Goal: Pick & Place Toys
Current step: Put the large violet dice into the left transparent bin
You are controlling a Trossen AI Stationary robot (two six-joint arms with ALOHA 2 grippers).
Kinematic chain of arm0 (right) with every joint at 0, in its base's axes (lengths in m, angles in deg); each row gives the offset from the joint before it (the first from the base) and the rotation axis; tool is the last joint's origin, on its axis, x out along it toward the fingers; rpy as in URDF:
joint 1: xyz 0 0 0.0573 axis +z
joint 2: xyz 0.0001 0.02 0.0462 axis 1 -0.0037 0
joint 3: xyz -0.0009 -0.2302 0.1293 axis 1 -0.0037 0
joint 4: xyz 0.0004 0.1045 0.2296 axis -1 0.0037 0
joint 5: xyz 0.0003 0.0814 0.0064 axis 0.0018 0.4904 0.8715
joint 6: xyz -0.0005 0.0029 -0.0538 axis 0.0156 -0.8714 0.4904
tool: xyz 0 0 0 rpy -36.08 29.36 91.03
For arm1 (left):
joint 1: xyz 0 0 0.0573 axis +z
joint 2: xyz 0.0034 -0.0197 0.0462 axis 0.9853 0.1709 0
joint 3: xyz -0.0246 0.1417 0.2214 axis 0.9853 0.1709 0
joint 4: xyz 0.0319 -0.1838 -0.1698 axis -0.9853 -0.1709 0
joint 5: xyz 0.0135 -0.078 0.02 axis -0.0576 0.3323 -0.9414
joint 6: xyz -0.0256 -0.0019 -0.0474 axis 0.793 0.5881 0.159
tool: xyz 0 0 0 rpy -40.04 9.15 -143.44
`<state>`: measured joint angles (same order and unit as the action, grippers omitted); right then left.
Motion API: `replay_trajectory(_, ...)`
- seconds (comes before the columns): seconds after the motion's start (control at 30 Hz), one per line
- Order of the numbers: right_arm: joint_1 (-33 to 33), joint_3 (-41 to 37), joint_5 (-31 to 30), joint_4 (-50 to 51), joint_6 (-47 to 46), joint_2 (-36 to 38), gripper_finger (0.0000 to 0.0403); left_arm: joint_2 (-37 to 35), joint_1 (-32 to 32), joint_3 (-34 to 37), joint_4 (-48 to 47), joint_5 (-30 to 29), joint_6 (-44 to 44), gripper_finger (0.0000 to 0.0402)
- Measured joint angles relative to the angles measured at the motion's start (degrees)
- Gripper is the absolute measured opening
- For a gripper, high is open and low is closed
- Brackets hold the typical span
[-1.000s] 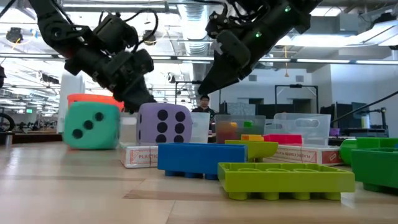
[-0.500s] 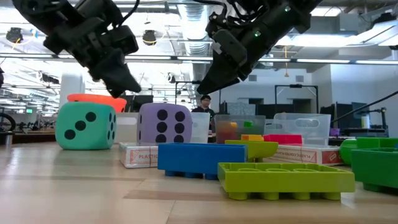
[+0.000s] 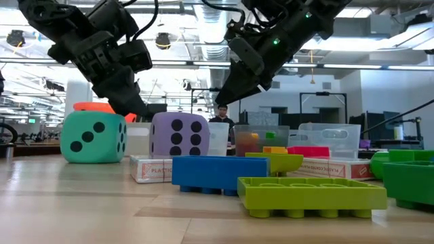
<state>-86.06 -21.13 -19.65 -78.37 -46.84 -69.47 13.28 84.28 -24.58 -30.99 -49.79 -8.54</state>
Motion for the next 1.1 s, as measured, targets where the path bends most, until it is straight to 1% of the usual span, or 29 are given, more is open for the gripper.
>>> replay_trajectory(0.23,-0.04,0.0,0.02,0.02,0.02,0.0,0.0118,1.23,-0.2,-0.01,-0.6,2.33,-0.01,0.0)
replay_trajectory(0.43,-0.02,0.0,0.09,-0.02,0.02,0.0,0.0118,5.29,0.15,-0.33,3.99,2.01,-0.39,0.0)
replay_trajectory(0.57,-0.04,0.0,0.09,-0.02,0.02,0.0,0.0118,5.62,0.84,-0.45,4.92,1.93,-0.19,0.0)
replay_trajectory(0.6,-0.04,0.0,0.09,-0.02,0.02,0.0,0.0118,5.57,0.85,-0.61,4.78,0.98,-0.04,0.0)
replay_trajectory(0.7,-0.04,0.0,0.11,-0.02,0.04,0.0,0.0118,5.18,0.79,-1.05,4.18,-5.42,0.22,0.0)
replay_trajectory(0.77,0.0,0.0,0.15,0.0,0.04,0.0,0.0118,4.86,0.9,-1.09,3.95,-8.41,0.2,0.0)
replay_trajectory(1.03,0.03,0.0,0.55,0.3,0.2,0.0,0.0118,4.85,0.9,-1.09,3.34,-8.8,0.11,0.0)
replay_trajectory(1.1,0.57,0.02,0.57,1.61,1.85,0.0,0.0118,4.85,0.9,-1.09,3.43,-8.81,0.09,0.0)
